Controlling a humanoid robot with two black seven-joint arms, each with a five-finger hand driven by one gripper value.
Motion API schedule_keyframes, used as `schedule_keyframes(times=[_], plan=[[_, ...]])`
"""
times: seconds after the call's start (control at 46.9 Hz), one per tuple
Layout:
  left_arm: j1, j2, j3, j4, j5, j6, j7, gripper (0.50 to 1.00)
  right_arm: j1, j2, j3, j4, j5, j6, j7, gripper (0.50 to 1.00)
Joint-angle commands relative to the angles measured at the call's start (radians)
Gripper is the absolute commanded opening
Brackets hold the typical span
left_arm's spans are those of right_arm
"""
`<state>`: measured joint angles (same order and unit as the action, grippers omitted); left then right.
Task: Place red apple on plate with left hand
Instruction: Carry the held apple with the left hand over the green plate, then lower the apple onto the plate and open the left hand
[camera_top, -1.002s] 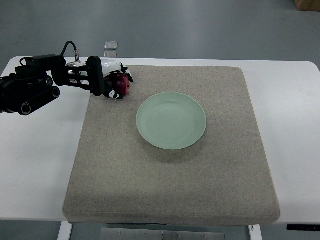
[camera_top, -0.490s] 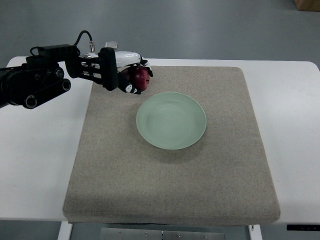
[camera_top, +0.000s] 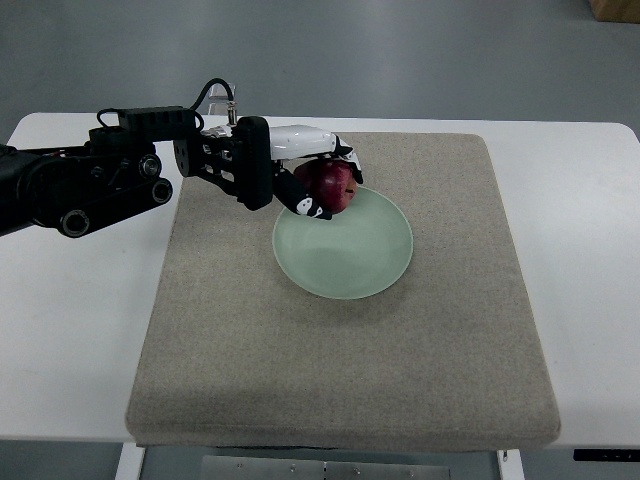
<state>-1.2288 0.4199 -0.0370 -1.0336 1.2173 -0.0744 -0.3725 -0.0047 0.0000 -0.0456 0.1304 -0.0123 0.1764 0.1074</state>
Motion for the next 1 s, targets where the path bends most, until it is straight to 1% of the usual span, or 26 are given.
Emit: schedule_keyframes(times=[0.0, 0.107, 0.256, 0.341, 0.618, 0.725, 0.768, 0.81, 0.874, 0.959, 0.981], plan=[[0.011, -0.004, 0.002, -0.008, 0.001, -0.001, 0.000, 0.591, 0.000, 0.000, 0.000, 0.000, 0.000, 0.000, 0.000, 0.964], [0.029, -0.027, 0.006, -0.006, 0.004, -0.002, 0.000, 0.596, 0.000, 0.000, 0.000, 0.000, 0.000, 0.000, 0.000, 0.964], [0.055, -0.055, 0.006, 0.000, 0.005, 0.001, 0.001, 0.617, 0.000, 0.000, 0.000, 0.000, 0.000, 0.000, 0.000, 0.964], [0.061, -0.073, 0.008, 0.006, 0.007, 0.001, 0.001, 0.617, 0.000, 0.000, 0.000, 0.000, 0.000, 0.000, 0.000, 0.964], [0.080, -0.076, 0.011, 0.017, 0.008, 0.001, 0.001, 0.626, 0.000, 0.000, 0.000, 0.000, 0.000, 0.000, 0.000, 0.964], [0.084, -0.076, 0.011, 0.018, 0.008, 0.001, 0.000, 0.679, 0.000, 0.000, 0.001, 0.000, 0.000, 0.000, 0.000, 0.964], [0.086, -0.076, 0.011, 0.018, 0.008, 0.001, 0.000, 0.730, 0.000, 0.000, 0.000, 0.000, 0.000, 0.000, 0.000, 0.964], [0.086, -0.076, 0.011, 0.017, 0.008, -0.001, 0.000, 0.743, 0.000, 0.000, 0.000, 0.000, 0.000, 0.000, 0.000, 0.964], [0.088, -0.076, 0.011, 0.018, 0.008, -0.001, 0.001, 0.782, 0.000, 0.000, 0.001, 0.000, 0.000, 0.000, 0.000, 0.964], [0.088, -0.076, 0.011, 0.017, 0.008, -0.001, 0.001, 0.812, 0.000, 0.000, 0.000, 0.000, 0.000, 0.000, 0.000, 0.964], [0.088, -0.076, 0.009, 0.017, 0.007, -0.001, 0.001, 0.829, 0.000, 0.000, 0.000, 0.000, 0.000, 0.000, 0.000, 0.964]])
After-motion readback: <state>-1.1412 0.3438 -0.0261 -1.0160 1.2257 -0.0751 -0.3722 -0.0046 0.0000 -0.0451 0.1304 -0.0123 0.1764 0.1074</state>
